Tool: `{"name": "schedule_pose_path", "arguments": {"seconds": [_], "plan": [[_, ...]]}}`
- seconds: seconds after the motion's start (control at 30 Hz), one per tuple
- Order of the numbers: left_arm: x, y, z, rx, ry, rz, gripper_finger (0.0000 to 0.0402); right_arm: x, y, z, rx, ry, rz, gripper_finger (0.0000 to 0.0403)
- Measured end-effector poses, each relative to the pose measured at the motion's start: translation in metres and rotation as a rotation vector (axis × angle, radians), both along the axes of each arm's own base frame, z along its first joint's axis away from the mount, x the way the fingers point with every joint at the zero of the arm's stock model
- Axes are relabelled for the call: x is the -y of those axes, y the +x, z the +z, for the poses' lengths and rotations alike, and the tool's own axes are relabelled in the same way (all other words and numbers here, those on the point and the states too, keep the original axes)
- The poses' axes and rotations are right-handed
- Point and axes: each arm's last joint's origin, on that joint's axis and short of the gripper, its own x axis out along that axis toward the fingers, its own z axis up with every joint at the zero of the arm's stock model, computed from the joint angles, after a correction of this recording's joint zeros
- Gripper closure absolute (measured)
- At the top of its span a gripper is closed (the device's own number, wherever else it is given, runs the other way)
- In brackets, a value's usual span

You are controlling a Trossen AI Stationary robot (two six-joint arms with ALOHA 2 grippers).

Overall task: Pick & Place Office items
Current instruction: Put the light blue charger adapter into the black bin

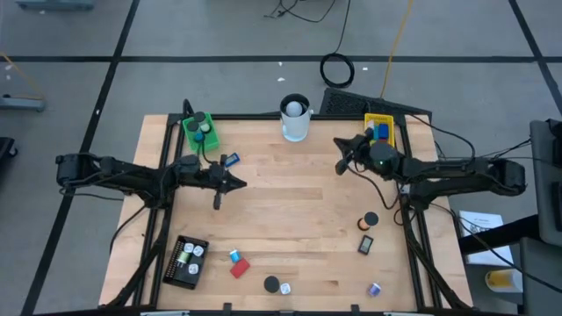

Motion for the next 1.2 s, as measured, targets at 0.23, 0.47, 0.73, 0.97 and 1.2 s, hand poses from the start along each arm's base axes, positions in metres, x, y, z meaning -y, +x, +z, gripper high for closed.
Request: {"name": "schedule_pose_path", "arguments": {"seconds": [0.23, 0.47, 0.73, 0.97, 1.2], "plan": [[0.01, 0.026, 0.022, -0.14, 0.061, -0.022, 0.038, -0.012, 0.004, 0.001, 0.037, -0.006, 0.087, 0.0401], [0.041, 0.037, 0.038, -0.325, 0.098, -0.115, 0.0374, -0.019, 0.006, 0.001, 0.033, -0.008, 0.122, 0.0401], [0.083, 0.035, 0.053, -0.457, 0.105, -0.161, 0.0267, -0.02, 0.006, 0.001, 0.034, -0.007, 0.128, 0.0401], [0.119, 0.027, 0.047, -0.505, 0.067, -0.194, 0.017, -0.019, 0.006, 0.001, 0.037, -0.003, 0.127, 0.0401], [0.142, 0.027, 0.023, -0.626, 0.063, -0.216, 0.0118, -0.019, 0.007, 0.0, 0.037, -0.002, 0.126, 0.0401]]}}
